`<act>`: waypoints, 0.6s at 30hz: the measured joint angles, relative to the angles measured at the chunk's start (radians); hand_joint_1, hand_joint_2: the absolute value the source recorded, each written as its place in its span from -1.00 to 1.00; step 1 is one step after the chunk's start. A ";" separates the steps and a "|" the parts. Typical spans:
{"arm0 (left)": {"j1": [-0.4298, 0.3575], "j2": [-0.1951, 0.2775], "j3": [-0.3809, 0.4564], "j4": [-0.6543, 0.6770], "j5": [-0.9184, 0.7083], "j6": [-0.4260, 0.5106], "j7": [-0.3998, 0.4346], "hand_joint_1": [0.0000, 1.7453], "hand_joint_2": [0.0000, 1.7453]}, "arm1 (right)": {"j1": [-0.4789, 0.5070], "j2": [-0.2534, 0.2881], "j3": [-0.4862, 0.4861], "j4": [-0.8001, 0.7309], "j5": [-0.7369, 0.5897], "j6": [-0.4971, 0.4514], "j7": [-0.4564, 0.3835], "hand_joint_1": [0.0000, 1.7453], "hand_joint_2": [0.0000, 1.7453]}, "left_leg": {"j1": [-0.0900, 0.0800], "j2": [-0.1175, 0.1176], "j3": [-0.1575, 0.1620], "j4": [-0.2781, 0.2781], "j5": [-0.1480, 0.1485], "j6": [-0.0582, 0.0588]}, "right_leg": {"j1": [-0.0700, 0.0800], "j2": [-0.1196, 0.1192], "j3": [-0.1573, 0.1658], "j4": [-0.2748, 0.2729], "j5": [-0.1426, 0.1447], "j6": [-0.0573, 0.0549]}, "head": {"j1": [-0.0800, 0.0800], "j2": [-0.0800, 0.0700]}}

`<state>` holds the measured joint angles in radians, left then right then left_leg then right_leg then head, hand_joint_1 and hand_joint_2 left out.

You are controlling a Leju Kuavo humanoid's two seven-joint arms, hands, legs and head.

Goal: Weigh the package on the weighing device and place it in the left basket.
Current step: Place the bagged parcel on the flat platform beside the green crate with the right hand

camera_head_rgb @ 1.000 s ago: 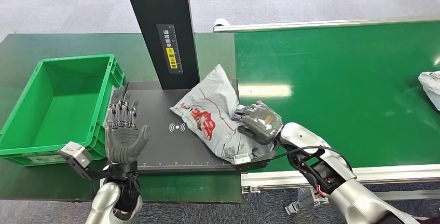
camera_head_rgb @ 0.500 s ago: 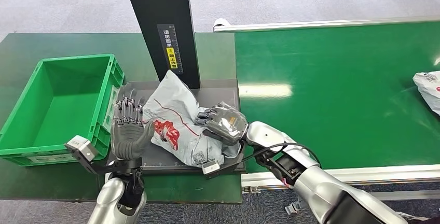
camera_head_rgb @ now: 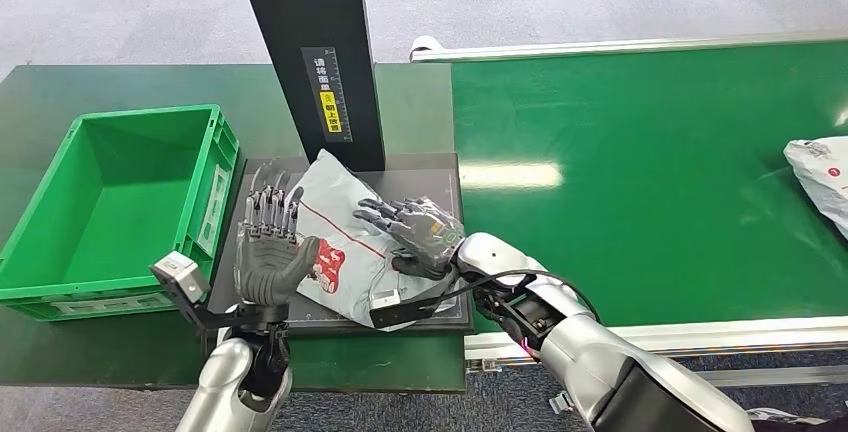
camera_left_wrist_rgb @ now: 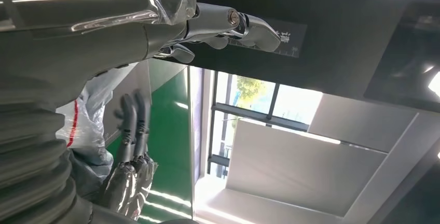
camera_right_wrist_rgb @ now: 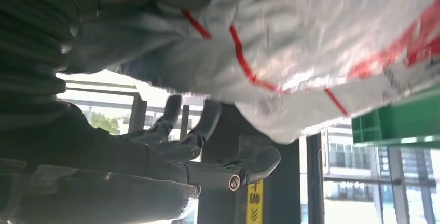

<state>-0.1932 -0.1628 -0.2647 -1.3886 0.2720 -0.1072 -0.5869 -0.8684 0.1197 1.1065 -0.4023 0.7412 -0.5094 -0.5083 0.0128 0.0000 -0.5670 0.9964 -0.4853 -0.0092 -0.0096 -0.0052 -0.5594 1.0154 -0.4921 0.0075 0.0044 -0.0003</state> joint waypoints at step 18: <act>-0.011 -0.001 -0.007 0.028 -0.033 -0.009 0.015 -1.00 1.00 | 0.167 -0.076 -0.224 -0.400 -0.490 -0.043 -0.184 -1.00 1.00 | 0.000 0.000 0.000 0.000 0.000 0.000 | 0.000 0.000 0.000 0.000 0.000 0.000 | 0.000 0.000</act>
<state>-0.2038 -0.1640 -0.2720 -1.3607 0.2393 -0.1162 -0.5723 -0.7016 0.0434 0.8823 -0.8021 0.2509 -0.5523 -0.6919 0.0128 0.0000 -0.5673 0.9964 -0.4855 -0.0092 -0.0096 -0.0052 -0.5598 1.0151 -0.4923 0.0074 0.0047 -0.0002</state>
